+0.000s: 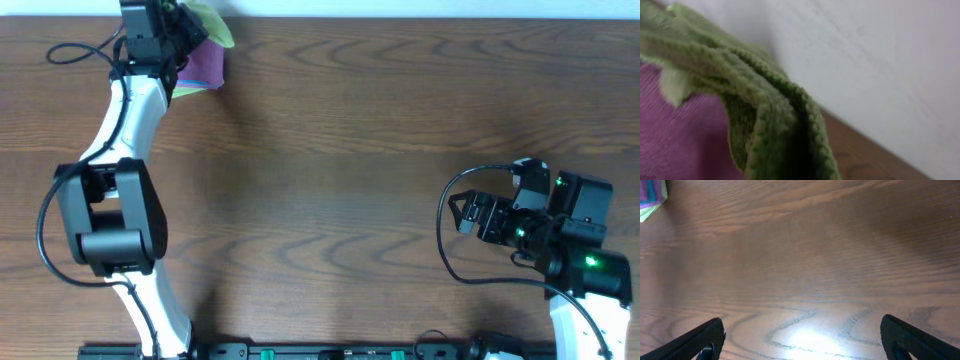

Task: Fold the cloth

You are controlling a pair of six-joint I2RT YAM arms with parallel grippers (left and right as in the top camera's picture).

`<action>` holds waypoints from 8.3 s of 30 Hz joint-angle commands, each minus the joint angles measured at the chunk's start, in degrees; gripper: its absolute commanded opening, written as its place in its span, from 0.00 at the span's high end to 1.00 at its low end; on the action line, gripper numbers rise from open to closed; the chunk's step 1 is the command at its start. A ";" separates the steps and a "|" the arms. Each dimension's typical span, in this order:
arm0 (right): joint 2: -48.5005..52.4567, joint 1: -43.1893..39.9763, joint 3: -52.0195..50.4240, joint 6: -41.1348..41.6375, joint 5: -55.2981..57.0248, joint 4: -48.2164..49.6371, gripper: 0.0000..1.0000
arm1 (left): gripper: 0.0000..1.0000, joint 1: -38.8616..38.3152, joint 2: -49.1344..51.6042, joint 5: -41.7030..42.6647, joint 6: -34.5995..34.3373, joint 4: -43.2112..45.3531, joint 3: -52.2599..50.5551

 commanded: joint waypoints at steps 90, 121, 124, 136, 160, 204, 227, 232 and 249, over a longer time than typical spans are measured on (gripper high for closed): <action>-0.35 -0.46 -0.39 -0.59 -0.20 -0.07 0.01 | 0.13 5.84 -1.73 -9.77 15.30 -19.74 1.73; -0.35 -0.46 -0.39 -0.59 -0.20 -0.07 0.01 | 0.05 4.85 -15.04 4.74 18.18 -32.85 1.73; -0.35 -0.46 -0.39 -0.59 -0.20 -0.07 0.01 | 0.05 4.87 -15.21 8.59 18.25 -33.05 1.73; -0.35 -0.46 -0.39 -0.59 -0.20 -0.07 0.01 | 0.05 -0.17 -15.21 12.96 22.62 -39.01 1.73; -0.35 -0.46 -0.39 -0.59 -0.20 -0.07 0.01 | 0.05 -3.98 -55.01 0.66 29.05 -30.60 -35.52; -0.35 -0.46 -0.39 -0.59 -0.20 -0.07 0.01 | 0.05 -1.99 -116.67 -7.30 42.64 -39.01 -83.65; -0.35 -0.46 -0.39 -0.59 -0.20 -0.07 0.01 | 0.05 -1.99 -119.12 -14.84 36.46 -41.27 -85.29; -0.35 -0.46 -0.39 -0.59 -0.20 -0.07 0.01 | 0.05 -1.99 -119.12 -14.84 36.46 -41.27 -85.29; -5.35 3.69 -0.66 -1.05 4.72 -0.55 0.01 | 0.05 -1.99 -119.12 -14.84 36.46 -41.27 -85.29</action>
